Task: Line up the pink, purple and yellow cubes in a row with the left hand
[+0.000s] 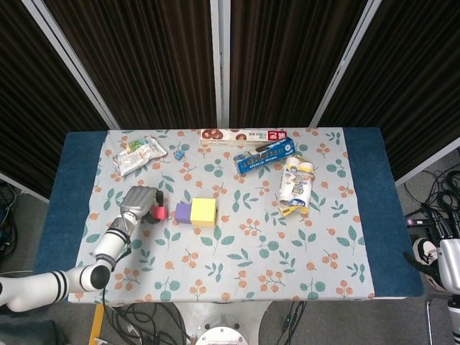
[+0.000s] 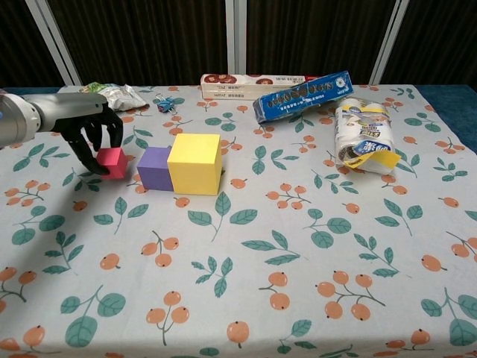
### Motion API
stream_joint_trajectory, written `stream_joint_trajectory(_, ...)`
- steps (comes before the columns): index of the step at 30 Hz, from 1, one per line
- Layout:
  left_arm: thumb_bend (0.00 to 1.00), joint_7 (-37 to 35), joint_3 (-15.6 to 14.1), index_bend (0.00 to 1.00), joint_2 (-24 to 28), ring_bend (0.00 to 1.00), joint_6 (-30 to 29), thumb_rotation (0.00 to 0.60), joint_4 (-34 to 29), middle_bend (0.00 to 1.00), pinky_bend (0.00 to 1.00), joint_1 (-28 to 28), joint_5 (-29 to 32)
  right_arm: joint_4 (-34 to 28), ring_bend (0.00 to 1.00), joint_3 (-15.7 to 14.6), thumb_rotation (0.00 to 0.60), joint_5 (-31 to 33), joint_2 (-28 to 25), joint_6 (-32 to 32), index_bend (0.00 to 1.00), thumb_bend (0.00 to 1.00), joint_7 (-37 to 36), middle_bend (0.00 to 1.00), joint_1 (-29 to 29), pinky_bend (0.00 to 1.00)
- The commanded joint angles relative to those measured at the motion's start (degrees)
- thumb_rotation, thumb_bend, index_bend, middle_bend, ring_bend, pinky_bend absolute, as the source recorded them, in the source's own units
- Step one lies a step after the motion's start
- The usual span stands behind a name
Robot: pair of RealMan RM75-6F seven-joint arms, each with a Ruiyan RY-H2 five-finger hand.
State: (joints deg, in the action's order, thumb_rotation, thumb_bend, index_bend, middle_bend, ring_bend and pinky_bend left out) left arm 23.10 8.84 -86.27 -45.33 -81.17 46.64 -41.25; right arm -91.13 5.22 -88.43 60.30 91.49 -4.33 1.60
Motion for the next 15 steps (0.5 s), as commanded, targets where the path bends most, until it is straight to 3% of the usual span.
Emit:
stream_joint_trajectory(1, 0.32, 0.2, 0.1, 0.63, -0.4, 0.49, 0.5, 0.600, 0.6, 0.50, 0.35, 0.7, 1.1, 0.2, 0.02, 0.0, 0.600, 0.1, 0.2, 0.0, 0.08, 0.00, -0.2, 0.18, 0.0, 0.14)
stream_joint_trajectory(15, 0.32, 1.0, -0.5, 0.61, -1.6, 0.49, 2.9, 0.600, 3.1, 0.50, 0.35, 4.0, 5.3, 0.7, 0.02, 0.0, 0.600, 0.4, 0.3, -0.2, 0.08, 0.00, -0.5, 0.18, -0.1, 0.14)
